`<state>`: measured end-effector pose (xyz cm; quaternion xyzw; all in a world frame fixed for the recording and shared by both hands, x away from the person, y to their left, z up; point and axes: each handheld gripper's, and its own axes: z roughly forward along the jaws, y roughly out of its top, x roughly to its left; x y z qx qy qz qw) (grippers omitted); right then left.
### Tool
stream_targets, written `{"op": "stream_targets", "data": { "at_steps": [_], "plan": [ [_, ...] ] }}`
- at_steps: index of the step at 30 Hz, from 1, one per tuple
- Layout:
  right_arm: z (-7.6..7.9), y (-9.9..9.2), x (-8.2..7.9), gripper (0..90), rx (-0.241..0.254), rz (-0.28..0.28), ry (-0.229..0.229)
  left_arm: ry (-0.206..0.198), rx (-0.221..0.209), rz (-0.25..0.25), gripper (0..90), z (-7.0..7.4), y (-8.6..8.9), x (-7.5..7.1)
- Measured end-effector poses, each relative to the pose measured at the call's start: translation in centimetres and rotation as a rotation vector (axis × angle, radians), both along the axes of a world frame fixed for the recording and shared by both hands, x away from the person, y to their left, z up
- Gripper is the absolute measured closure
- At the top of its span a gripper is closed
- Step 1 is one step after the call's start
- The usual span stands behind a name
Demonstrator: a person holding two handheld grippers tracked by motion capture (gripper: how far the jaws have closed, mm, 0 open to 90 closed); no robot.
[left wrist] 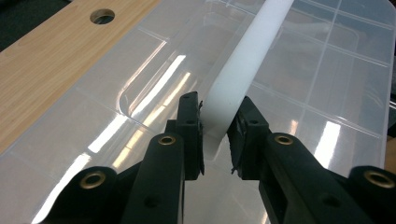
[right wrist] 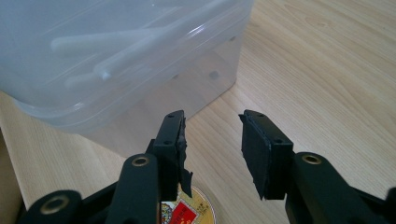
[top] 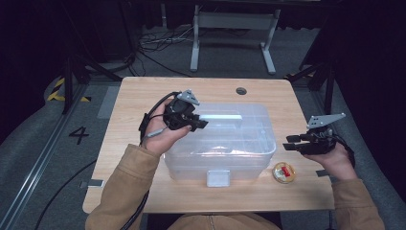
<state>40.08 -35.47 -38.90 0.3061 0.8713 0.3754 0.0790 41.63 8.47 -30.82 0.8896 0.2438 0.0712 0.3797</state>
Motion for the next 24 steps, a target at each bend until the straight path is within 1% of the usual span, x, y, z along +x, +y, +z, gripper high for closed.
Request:
{"op": "stream_targets", "data": {
  "at_steps": [2,3,4,6,8,9,11,14,16,19,22,24],
  "plan": [
    [0.0,0.1,0.0,59.9,0.0,0.002,0.006,0.002,0.009,0.002,76.3,0.2,-0.1,0.1],
    [-0.1,0.1,0.0,59.9,0.002,0.008,0.005,-0.004,0.006,0.008,76.4,0.3,-0.1,0.1],
    [-0.1,0.2,0.0,60.0,0.005,0.011,0.006,-0.002,0.001,0.012,76.4,0.4,-0.1,0.1],
    [-0.1,0.2,0.1,61.1,0.014,0.016,0.022,0.004,-0.006,0.02,76.4,0.6,0.0,0.3],
    [0.0,0.1,0.3,61.9,0.045,0.031,0.049,0.012,-0.004,0.024,76.4,0.8,0.0,0.5],
    [0.0,0.0,0.3,61.5,0.065,0.019,0.064,0.012,-0.004,0.025,76.4,0.8,0.0,0.6],
    [0.1,0.0,0.2,63.1,0.069,0.015,0.055,0.016,0.001,0.027,76.4,1.0,-0.1,0.7],
    [0.1,0.1,0.1,65.1,0.059,0.023,0.043,0.024,-0.005,0.029,76.3,1.2,0.0,1.0],
    [0.1,0.1,0.1,65.7,0.058,0.025,0.042,0.027,-0.009,0.03,76.3,1.2,0.0,1.1],
    [0.2,0.2,0.0,68.1,0.06,0.033,0.028,0.034,-0.016,0.031,76.3,1.4,0.1,1.3],
    [0.4,0.3,-0.2,72.0,0.054,0.053,0.022,0.043,-0.017,0.034,76.2,1.6,0.1,1.6],
    [0.4,0.4,-0.3,75.3,0.045,0.076,0.021,0.047,-0.019,0.036,76.1,1.8,0.1,1.8]
  ]
}}
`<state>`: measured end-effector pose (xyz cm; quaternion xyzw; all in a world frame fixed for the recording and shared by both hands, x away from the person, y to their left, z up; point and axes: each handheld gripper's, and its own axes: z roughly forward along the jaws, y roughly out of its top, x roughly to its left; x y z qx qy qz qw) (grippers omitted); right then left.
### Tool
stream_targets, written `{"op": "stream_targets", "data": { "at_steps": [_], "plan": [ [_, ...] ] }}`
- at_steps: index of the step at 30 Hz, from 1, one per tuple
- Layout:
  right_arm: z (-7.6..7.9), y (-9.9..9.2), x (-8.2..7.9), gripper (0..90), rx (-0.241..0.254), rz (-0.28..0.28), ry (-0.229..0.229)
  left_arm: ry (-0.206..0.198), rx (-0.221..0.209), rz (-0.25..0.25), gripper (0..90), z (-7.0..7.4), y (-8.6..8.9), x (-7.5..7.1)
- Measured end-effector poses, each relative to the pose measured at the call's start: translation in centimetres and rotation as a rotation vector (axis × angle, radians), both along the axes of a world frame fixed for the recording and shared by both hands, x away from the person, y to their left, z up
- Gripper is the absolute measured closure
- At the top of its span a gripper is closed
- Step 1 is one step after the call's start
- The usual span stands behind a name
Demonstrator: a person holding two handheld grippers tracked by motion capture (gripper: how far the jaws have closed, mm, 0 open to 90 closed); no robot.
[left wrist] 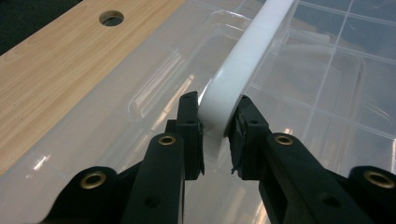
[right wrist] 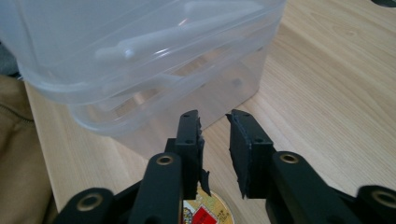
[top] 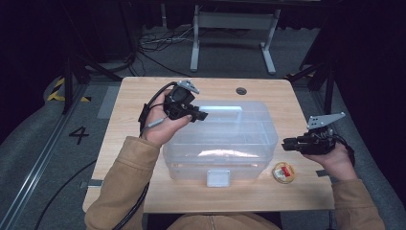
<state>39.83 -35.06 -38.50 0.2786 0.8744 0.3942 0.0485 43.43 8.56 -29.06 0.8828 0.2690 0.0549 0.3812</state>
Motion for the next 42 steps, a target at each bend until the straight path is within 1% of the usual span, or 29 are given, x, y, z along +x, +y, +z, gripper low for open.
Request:
{"op": "stream_targets", "data": {
  "at_steps": [1,4,6,7,8,13,18,20,21,23,27,28,30,36,38,41,42],
  "plan": [
    [0.0,0.1,-0.1,76.9,-0.006,0.016,-0.003,0.004,-0.001,0.004,76.1,0.1,0.0,0.0],
    [0.1,0.4,-0.3,80.5,-0.014,0.045,-0.008,-0.003,-0.002,0.008,76.1,0.3,0.0,0.2],
    [0.2,0.6,-0.4,82.0,-0.014,0.062,-0.018,-0.016,0.003,0.017,76.2,0.6,-0.1,0.3],
    [0.2,0.6,-0.5,82.1,-0.009,0.066,-0.019,-0.018,0.005,0.023,76.2,0.7,-0.2,0.3],
    [0.3,0.6,-0.5,83.2,-0.006,0.068,-0.02,-0.021,0.016,0.022,76.1,0.8,-0.2,0.3],
    [0.4,0.6,-0.7,86.7,-0.002,0.084,-0.023,-0.014,0.015,0.025,76.1,1.0,-0.2,0.5],
    [0.6,1.0,-0.9,86.6,0.005,0.115,-0.029,-0.013,0.015,0.031,75.9,1.1,-0.3,0.6],
    [0.6,1.1,-1.0,86.4,0.005,0.124,-0.036,-0.013,0.016,0.03,75.9,1.2,-0.2,0.7],
    [0.7,1.3,-1.1,85.8,0.008,0.14,-0.044,-0.013,0.018,0.032,75.9,1.2,-0.2,0.7],
    [0.8,1.5,-1.2,85.3,0.003,0.15,-0.054,-0.006,0.02,0.039,75.8,1.3,-0.3,0.8],
    [0.8,1.9,-1.4,88.1,0.004,0.169,-0.053,-0.007,0.024,0.045,75.7,1.5,-0.3,0.9],
    [0.8,1.9,-1.4,88.7,0.005,0.172,-0.051,-0.001,0.023,0.048,75.6,1.5,-0.3,1.0],
    [0.7,2.2,-1.5,89.1,0.007,0.191,-0.051,0.0,0.023,0.048,75.5,1.6,-0.3,1.1],
    [0.6,3.3,-1.8,89.1,0.026,0.254,-0.05,0.003,0.022,0.051,75.1,1.8,-0.3,1.3],
    [0.6,3.5,-1.9,89.1,0.031,0.262,-0.055,0.004,0.02,0.05,75.1,1.9,-0.2,1.4],
    [0.8,3.6,-2.1,89.1,0.057,0.274,-0.069,0.006,0.018,0.051,75.0,1.9,-0.2,1.5],
    [0.8,3.6,-2.1,89.1,0.057,0.274,-0.069,0.006,0.018,0.051,75.1,1.9,-0.2,1.5]
  ]
}}
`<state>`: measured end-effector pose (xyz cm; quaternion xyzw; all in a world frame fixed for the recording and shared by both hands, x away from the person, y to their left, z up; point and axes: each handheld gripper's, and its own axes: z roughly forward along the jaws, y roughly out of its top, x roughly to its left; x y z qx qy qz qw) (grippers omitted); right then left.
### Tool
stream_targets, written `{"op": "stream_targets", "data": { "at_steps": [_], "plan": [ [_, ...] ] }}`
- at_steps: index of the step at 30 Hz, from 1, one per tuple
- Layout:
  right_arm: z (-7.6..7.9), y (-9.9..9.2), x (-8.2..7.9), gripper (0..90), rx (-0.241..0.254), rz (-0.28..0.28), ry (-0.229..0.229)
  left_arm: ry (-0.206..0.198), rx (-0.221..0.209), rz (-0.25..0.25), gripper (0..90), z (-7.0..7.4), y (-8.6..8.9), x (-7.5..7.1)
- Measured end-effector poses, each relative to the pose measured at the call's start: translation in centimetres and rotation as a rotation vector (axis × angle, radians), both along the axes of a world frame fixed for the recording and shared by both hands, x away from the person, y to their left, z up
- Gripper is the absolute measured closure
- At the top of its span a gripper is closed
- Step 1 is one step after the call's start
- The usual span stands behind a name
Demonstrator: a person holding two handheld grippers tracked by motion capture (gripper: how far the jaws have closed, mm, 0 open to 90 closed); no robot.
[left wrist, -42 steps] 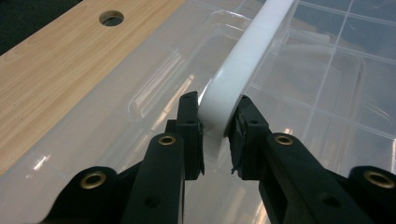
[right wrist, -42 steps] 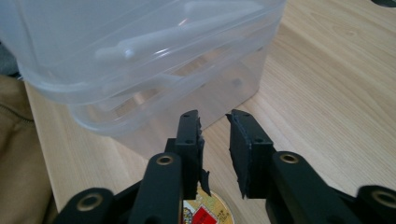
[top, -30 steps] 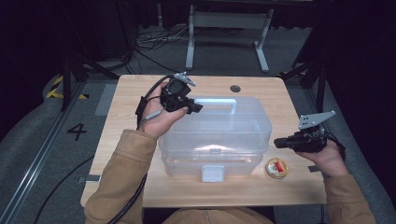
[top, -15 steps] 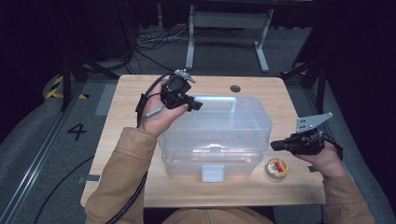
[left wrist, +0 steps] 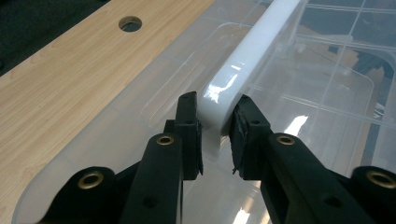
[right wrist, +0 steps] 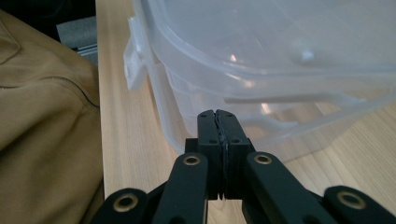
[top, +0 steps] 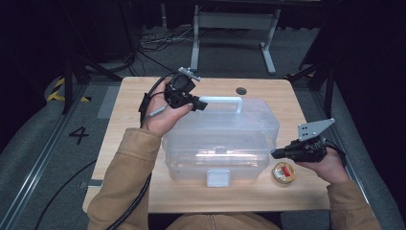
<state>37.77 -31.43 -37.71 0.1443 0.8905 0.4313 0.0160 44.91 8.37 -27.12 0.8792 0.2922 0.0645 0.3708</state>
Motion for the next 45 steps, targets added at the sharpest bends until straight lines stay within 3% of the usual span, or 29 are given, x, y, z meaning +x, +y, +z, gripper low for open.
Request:
{"op": "stream_targets", "data": {
  "at_steps": [8,22,24,26,32,45],
  "plan": [
    [0.7,-0.1,-0.4,89.2,0.06,0.013,-0.02,-0.001,-0.005,0.002,75.0,0.0,0.0,0.0],
    [0.9,0.0,-0.5,89.4,0.046,-0.012,-0.028,-0.01,-0.016,-0.001,74.3,-0.1,0.3,-0.1],
    [0.9,0.0,-0.5,89.5,0.041,-0.018,-0.033,-0.015,0.004,0.014,67.9,0.1,0.4,-0.3],
    [1.0,0.1,-0.5,89.4,0.042,-0.019,-0.035,-0.022,-0.008,0.017,59.8,0.4,0.8,-0.6],
    [1.0,0.2,-0.5,89.5,0.045,-0.022,-0.037,-0.038,-0.04,0.018,53.0,1.4,2.2,-1.6],
    [1.6,0.1,-0.6,89.6,0.08,-0.067,-0.069,-0.1,-0.066,0.014,56.3,3.0,3.6,-4.2]
  ]
}}
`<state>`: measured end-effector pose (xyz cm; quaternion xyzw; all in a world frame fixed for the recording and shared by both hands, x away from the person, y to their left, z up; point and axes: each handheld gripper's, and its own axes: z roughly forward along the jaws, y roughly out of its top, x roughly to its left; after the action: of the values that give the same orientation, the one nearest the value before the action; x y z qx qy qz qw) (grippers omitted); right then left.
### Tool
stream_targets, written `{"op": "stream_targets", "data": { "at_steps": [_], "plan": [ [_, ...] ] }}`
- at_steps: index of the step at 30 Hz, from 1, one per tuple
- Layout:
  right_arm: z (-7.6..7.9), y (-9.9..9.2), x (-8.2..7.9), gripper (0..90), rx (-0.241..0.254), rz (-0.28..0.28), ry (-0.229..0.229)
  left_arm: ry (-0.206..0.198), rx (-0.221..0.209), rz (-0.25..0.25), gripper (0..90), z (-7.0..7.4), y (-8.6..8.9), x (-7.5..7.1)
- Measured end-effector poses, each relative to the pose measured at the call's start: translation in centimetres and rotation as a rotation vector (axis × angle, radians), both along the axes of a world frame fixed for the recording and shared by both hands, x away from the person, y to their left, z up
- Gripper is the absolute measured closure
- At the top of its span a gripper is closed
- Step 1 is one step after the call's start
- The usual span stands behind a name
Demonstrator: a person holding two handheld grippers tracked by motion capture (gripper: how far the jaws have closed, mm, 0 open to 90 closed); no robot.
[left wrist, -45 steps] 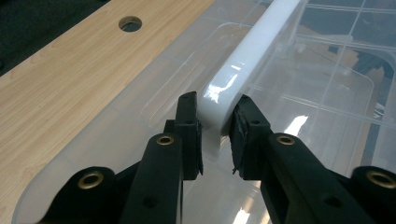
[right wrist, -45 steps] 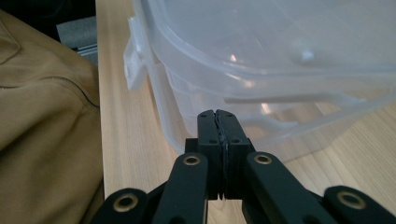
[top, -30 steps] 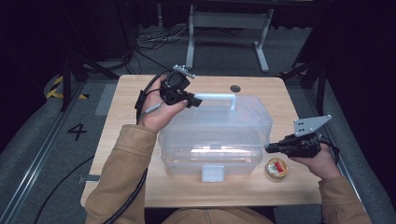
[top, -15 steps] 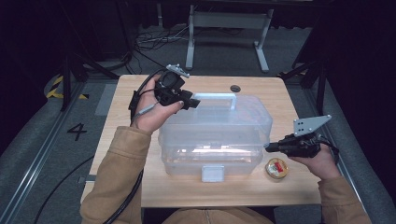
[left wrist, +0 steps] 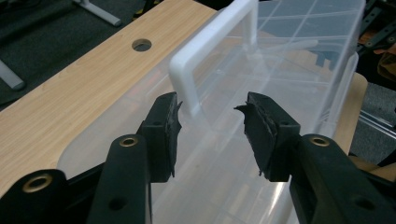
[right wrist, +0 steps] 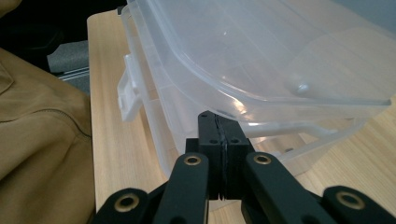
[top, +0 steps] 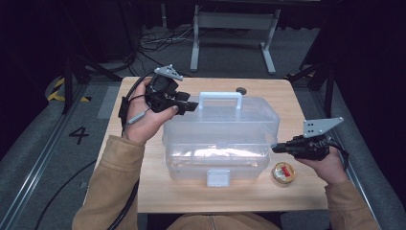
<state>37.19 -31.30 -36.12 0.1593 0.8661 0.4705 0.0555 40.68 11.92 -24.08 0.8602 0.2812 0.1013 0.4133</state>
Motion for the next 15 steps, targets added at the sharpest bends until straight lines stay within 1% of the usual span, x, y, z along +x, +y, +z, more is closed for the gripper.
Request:
{"op": "stream_targets", "data": {
  "at_steps": [4,8,12,13,14,15],
  "plan": [
    [0.2,0.0,0.0,89.6,0.011,-0.018,-0.009,-0.01,-0.014,-0.007,58.4,0.5,0.3,-1.1],
    [0.4,-0.1,0.0,89.7,0.034,-0.038,-0.019,-0.009,-0.025,-0.013,60.7,0.7,0.8,-2.0],
    [0.7,-0.1,0.1,89.7,0.069,-0.073,-0.022,-0.004,-0.03,-0.018,61.7,0.4,1.2,-2.9],
    [0.8,-0.1,0.2,89.8,0.084,-0.086,-0.022,-0.007,-0.031,-0.017,61.9,0.4,1.2,-3.1],
    [0.8,-0.1,0.2,89.8,0.09,-0.095,-0.02,-0.019,-0.036,-0.009,61.2,0.3,1.4,-3.4],
    [0.9,0.0,0.2,89.8,0.087,-0.106,-0.018,-0.024,-0.042,-0.006,61.3,0.3,1.6,-3.7]
  ]
}}
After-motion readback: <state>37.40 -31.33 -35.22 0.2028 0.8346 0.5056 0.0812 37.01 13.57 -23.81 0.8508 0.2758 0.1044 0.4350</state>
